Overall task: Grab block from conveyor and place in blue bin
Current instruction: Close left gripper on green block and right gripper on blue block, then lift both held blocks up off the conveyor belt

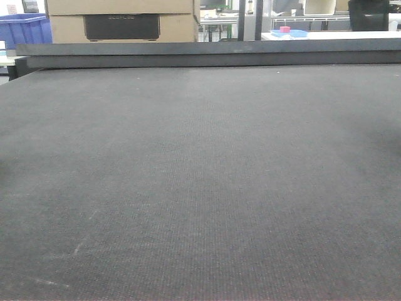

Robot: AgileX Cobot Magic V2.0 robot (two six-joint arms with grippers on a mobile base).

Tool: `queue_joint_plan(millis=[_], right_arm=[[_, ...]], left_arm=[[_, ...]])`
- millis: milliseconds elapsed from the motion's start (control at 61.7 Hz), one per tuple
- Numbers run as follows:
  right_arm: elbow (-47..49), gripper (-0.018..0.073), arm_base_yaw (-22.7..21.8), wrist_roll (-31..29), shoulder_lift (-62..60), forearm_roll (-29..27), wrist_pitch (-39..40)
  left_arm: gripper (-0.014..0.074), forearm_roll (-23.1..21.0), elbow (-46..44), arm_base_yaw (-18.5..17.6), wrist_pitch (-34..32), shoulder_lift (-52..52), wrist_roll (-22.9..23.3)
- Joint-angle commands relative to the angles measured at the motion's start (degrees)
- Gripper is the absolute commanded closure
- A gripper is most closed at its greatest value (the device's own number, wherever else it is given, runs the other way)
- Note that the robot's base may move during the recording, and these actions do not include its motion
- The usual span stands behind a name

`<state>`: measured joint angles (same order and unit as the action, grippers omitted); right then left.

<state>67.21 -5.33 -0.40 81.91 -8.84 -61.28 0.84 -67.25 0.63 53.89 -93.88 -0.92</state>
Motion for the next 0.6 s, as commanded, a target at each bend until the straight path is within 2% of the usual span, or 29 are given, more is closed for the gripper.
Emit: queue_joint_plan(millis=[0,130,259,421,584], right_arm=[[0.28,0.0720,-0.16,-0.34,-1.40,-0.02,-0.33],[0.28,0.0720,-0.16,-0.34,-1.64,-0.02,-0.85],[0.28,0.0720,-0.16,-0.34,-1.64,-0.02,-1.23],[0.28,0.0720,-0.16,-0.34,-2.61,-0.16,-0.70],[-0.21,0.0721,-0.16,-1.35,-6.80,-0.16,4.84]], left_arm=[[0.0220,-0.09,-0.41,0.27,-2.44,-2.64,0.05],[0.0313,-0.20,-0.41,0.27,-2.72,-5.40,0.05],[0.0454,-0.20,-0.41,0.27,-3.47,-6.04,0.05],[0.0708,-0.20,-1.66,0.27,-1.13,-5.25,0.05],[0.0707,-0.84,-1.92,0.27,0.04,-1.61,-1.23]])
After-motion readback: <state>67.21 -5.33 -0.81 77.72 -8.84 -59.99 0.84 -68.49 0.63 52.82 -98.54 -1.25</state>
